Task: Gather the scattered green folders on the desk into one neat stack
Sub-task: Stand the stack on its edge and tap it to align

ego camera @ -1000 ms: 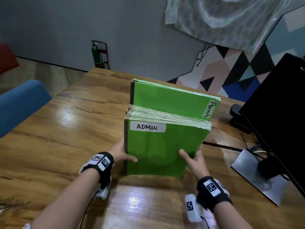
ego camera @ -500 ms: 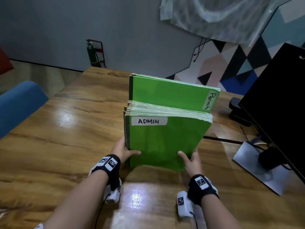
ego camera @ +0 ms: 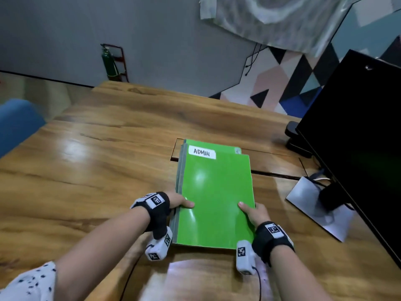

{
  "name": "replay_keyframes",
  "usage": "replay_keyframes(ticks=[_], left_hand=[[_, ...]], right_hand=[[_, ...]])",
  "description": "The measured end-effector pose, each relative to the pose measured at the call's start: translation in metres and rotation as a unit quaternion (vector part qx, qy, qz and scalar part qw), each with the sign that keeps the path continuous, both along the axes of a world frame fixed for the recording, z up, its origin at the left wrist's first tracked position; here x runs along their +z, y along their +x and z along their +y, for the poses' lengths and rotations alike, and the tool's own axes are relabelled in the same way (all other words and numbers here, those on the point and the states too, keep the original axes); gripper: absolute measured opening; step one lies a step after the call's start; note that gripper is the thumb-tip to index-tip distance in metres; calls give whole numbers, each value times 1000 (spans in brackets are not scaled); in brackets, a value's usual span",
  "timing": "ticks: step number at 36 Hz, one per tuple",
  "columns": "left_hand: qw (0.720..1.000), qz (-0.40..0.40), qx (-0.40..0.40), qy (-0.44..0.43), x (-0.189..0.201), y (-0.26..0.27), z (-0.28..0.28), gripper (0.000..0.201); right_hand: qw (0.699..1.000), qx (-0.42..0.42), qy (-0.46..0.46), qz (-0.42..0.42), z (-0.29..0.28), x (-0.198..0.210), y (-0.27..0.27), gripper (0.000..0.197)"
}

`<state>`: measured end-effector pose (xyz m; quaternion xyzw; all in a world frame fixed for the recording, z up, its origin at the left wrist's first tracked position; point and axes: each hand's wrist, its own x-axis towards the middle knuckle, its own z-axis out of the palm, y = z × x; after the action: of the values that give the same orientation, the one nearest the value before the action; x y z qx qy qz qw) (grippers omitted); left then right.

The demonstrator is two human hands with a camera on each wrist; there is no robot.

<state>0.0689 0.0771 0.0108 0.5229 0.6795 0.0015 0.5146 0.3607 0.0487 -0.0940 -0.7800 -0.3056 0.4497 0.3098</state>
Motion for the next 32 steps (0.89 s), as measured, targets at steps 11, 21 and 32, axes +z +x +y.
replay_keyframes(ticks=[11,21,32], left_hand=[[999,32,-14,-20,-13,60,11,77],[998,35,16,47,-23,80,47,90],[993,92,-26,63,-22,91,68,83]], right_hand=[[994,6,-90,-68,-5,39,19,80],[992,17,-89,-90,33,38,34,77],[982,79,-122,-122,60,47,39,71]])
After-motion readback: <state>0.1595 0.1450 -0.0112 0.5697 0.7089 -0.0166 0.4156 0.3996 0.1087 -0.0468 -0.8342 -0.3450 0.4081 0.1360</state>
